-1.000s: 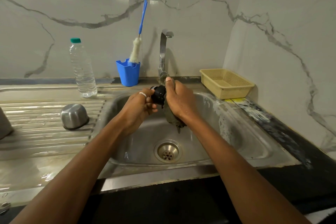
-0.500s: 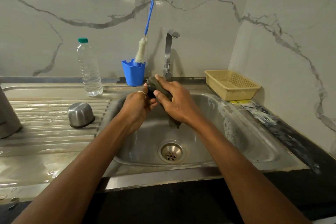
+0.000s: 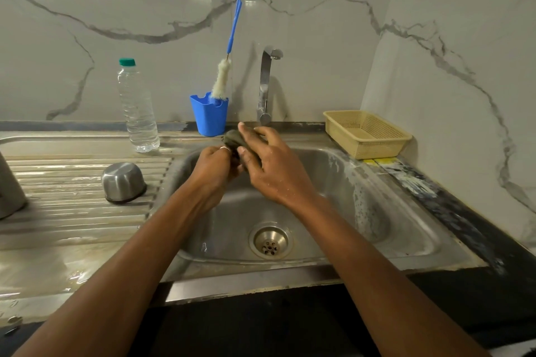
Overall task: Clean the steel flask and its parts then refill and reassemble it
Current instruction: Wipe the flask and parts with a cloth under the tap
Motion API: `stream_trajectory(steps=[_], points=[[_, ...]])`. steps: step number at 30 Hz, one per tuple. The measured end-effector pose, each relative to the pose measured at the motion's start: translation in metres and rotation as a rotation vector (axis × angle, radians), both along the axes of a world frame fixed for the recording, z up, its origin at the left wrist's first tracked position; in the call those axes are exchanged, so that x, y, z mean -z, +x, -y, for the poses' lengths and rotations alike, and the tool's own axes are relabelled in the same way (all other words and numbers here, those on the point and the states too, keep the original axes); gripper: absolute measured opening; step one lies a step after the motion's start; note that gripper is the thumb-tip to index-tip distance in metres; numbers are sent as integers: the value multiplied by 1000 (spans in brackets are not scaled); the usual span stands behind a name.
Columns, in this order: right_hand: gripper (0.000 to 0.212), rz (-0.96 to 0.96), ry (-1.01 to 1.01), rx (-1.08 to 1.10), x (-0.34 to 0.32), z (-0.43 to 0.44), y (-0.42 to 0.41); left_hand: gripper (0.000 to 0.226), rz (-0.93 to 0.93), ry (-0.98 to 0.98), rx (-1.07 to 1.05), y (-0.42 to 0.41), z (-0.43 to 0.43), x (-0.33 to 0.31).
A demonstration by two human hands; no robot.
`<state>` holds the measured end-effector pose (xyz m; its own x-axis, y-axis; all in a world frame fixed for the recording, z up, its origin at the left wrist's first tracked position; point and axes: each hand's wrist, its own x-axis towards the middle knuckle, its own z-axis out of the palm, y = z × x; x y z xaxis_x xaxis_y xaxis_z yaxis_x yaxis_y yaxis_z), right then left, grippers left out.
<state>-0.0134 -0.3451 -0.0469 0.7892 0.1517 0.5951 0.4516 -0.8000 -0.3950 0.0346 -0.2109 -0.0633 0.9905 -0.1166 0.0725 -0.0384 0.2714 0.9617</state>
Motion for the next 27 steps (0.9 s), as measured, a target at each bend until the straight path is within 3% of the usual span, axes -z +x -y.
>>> stream_trajectory(steps=[4,8,10,14,20,27], points=[[43,-101,285,9,-8,-7,4,28,62,47,53,-3,-3,0],[55,-433,682,130,-12,0,8,32,139,144,109,-6,1,2],[56,-564,779,136,-12,8,6,32,155,178,111,-8,2,2],[50,-619,804,151,-11,16,10,36,186,254,41,-13,1,-2],[39,-529,808,152,-17,17,11,30,81,38,102,-17,4,-8],[27,-516,781,114,-11,14,11,45,207,187,132,-19,-3,-6]])
